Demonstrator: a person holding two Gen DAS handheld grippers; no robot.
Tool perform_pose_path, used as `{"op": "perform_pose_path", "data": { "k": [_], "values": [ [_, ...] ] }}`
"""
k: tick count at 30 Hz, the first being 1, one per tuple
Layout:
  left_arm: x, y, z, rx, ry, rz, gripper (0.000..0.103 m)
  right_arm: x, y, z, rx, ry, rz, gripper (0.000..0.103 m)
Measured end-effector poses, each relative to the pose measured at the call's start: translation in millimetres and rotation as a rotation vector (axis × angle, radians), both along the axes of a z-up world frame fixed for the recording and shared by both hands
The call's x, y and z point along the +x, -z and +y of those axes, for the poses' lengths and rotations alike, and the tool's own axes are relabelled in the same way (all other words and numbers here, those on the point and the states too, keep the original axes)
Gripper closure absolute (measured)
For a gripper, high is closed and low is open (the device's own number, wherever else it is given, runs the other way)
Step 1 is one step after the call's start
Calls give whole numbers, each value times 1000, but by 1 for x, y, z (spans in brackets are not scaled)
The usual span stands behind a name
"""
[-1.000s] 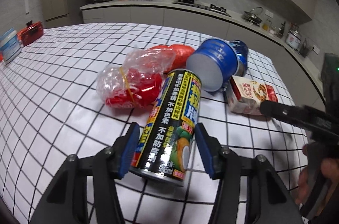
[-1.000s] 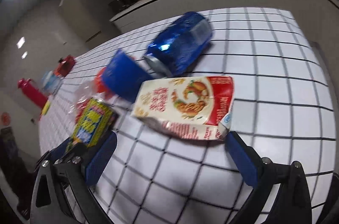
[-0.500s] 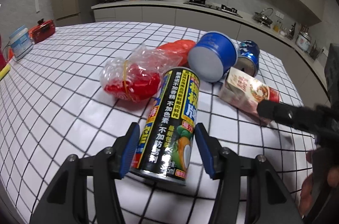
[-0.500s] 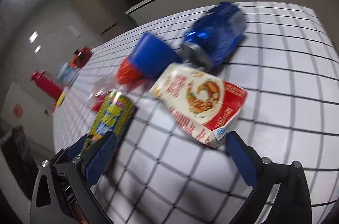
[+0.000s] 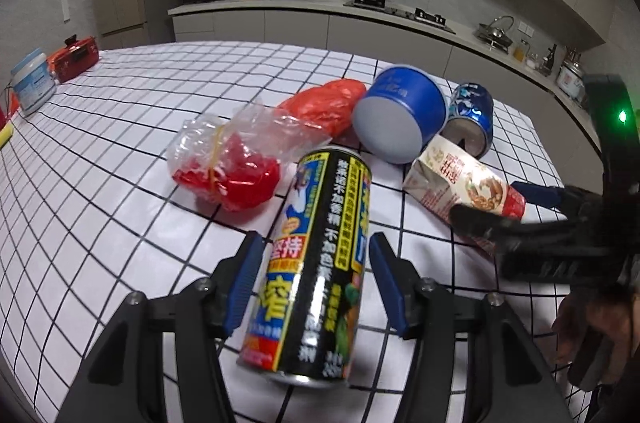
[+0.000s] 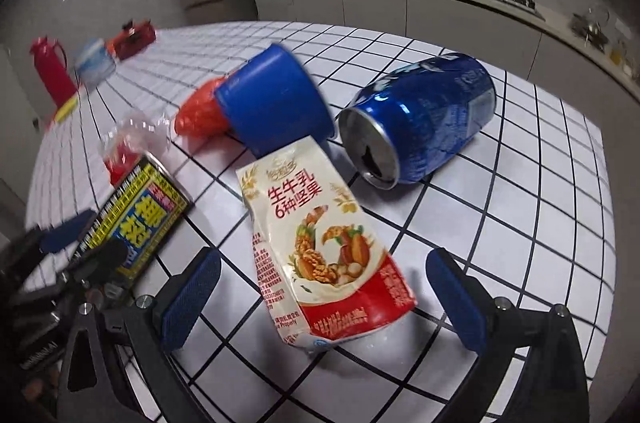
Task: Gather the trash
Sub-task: 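Grasp the nut-milk carton with the right tool while the left tool holds the drink can, then carry the drink can and milk carton with both tools over the bin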
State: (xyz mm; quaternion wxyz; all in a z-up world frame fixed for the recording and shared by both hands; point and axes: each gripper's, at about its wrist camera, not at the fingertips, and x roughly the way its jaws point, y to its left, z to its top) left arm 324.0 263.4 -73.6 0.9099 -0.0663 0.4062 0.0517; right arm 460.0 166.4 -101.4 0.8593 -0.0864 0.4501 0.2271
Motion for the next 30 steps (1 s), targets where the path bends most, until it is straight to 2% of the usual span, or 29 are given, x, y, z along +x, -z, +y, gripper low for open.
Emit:
{"op": "perform_pose_path", "data": {
  "k": [1,2,3,9,13,14,15,16,20,30],
  "values": [
    [2,2,1,-12,4,7,46,-1,2,2,-22,2,-10,5],
    [3,5,3,-27,9,13,46,-2,4,3,-39,4,-7,20],
    [4,7,3,-32,13,21,46,-4,8,3,-52,12,10,27],
    [1,11,2,-49,42,34,47,-15,0,-3,-26,34,24,27],
    [4,15,3,-53,36,52,45,-6,9,5,-81,27,16,21],
    [4,16,2,-55,37,55,45,-6,11,7,-87,22,13,21],
    [4,18,2,-59,41,60,46,-8,10,7,-83,18,13,27],
    [4,21,2,-66,48,65,47,-9,9,6,-81,19,10,28],
    [-4,18,0,-64,53,43,49,-18,5,-4,-54,34,29,28],
    [-21,-2,-23,-53,82,-14,50,-52,-11,-36,7,104,3,28]
  ]
}}
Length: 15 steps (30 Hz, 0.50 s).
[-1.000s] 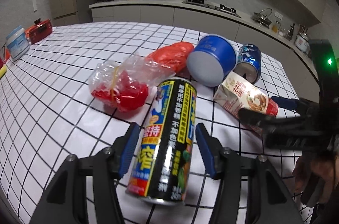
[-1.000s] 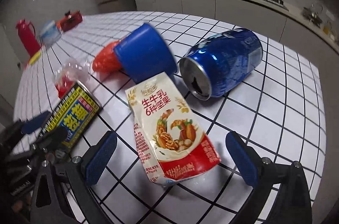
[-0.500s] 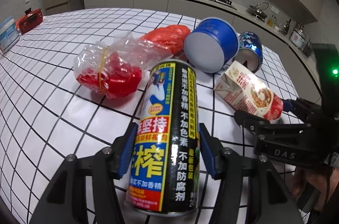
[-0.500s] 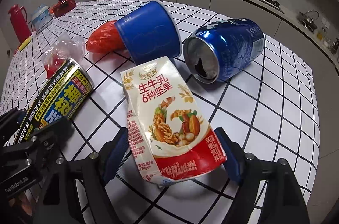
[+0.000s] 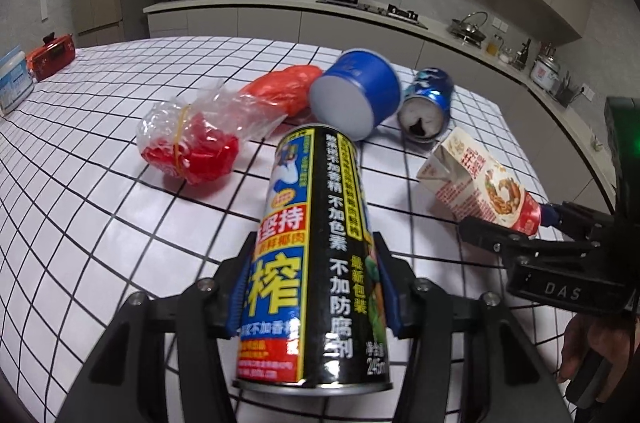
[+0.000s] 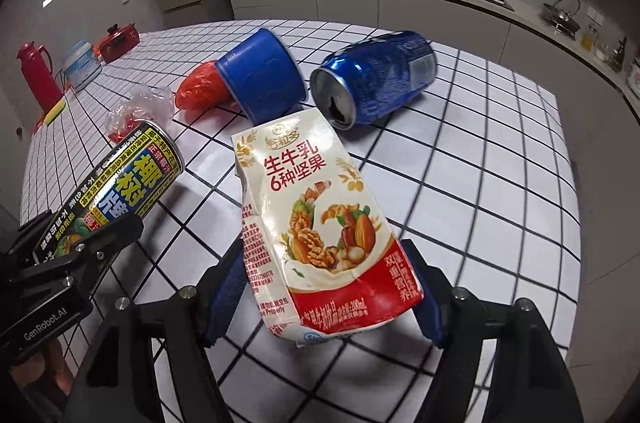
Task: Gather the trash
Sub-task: 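Carry the drink can and milk carton with both tools over the bin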
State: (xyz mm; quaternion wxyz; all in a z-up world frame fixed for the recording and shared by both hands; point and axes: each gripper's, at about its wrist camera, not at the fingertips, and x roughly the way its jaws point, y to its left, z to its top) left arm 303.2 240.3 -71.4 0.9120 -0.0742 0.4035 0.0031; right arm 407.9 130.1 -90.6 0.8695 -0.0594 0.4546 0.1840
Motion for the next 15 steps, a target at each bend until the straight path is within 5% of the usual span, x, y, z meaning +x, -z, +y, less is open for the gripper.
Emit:
{"op": "perform_pose_path", "data": {
  "k": [15],
  "values": [
    [-28,-4,-70,-7,95,-8,50,-50,-11,-85,12,183,-8,28]
  ]
}}
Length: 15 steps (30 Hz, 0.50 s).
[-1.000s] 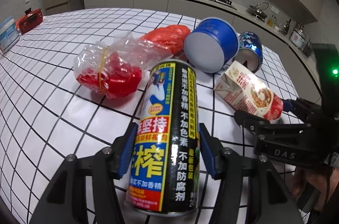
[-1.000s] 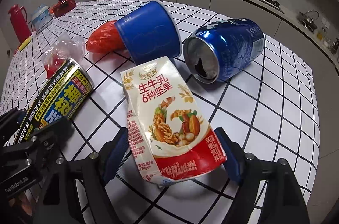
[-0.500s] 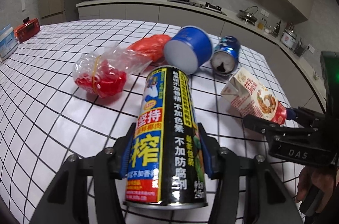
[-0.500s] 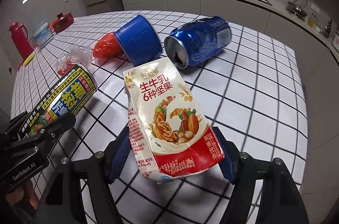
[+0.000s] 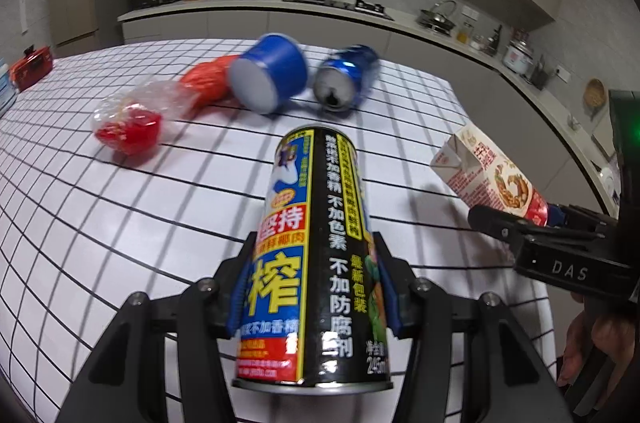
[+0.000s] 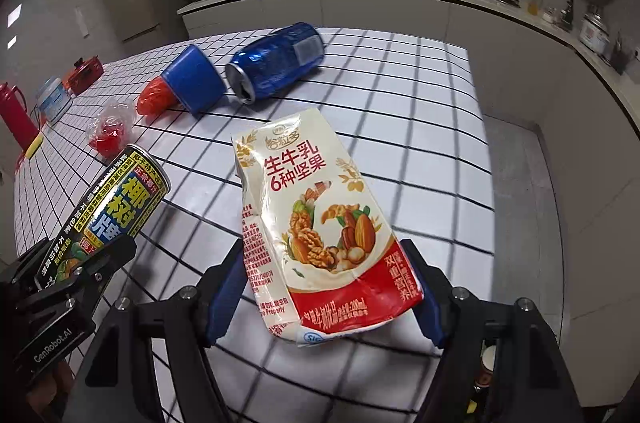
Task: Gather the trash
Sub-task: 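Carry the drink can and milk carton with both tools over the bin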
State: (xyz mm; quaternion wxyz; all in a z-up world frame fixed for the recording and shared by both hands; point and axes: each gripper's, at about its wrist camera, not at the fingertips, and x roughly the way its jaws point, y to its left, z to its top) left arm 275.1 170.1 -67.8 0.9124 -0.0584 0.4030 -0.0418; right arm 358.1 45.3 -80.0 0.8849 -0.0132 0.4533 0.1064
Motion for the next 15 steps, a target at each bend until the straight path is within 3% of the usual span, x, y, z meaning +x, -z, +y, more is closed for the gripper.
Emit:
{"op": "perform_pose_path", "data": {
  "k": [15],
  "values": [
    [-25,-12,-91,-11,98,-33,50,-50,-13,-105,12,151,-18,28]
  ]
}}
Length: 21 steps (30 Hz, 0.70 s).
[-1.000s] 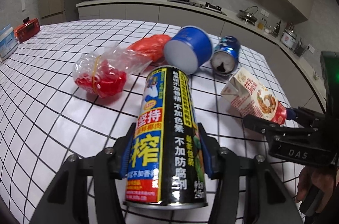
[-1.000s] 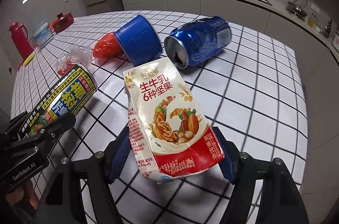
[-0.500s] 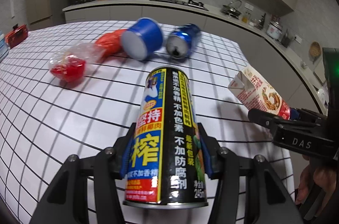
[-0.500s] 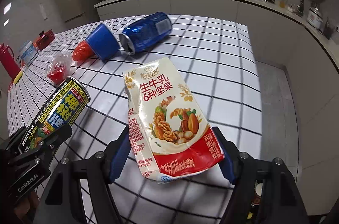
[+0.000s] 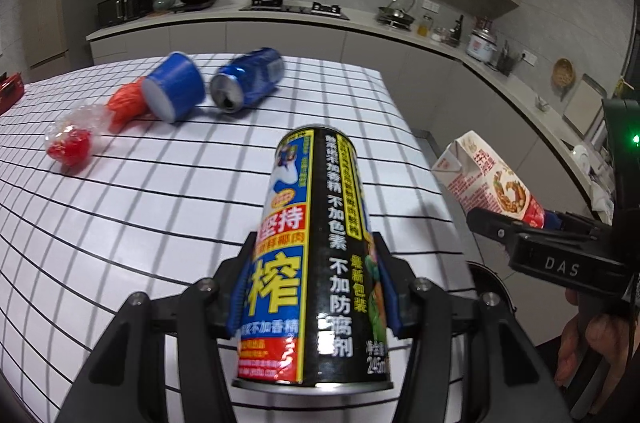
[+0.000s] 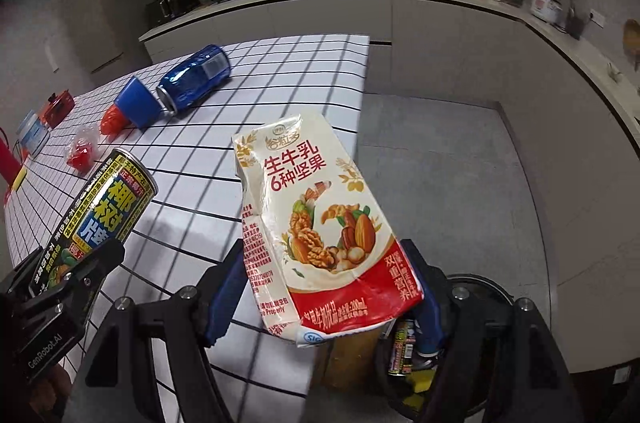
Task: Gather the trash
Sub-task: 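Carry the drink can and milk carton with both tools over the bin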
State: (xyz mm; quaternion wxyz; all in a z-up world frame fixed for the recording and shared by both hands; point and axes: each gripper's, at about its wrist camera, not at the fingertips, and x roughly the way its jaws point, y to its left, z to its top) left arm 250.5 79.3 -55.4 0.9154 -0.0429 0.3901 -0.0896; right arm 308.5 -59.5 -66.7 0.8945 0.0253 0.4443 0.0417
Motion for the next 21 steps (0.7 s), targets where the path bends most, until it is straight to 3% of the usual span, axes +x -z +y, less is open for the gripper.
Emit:
{"op": "perform_pose_path", "data": {
  "k": [12,21],
  "values": [
    [-17,-4,-67,-2,78,-4,50,-38,-3,-82,-3,89,4,28],
    [-35,6,-134,19,166,20,50,-70,15,-155,-20,171,38,28]
  ]
}}
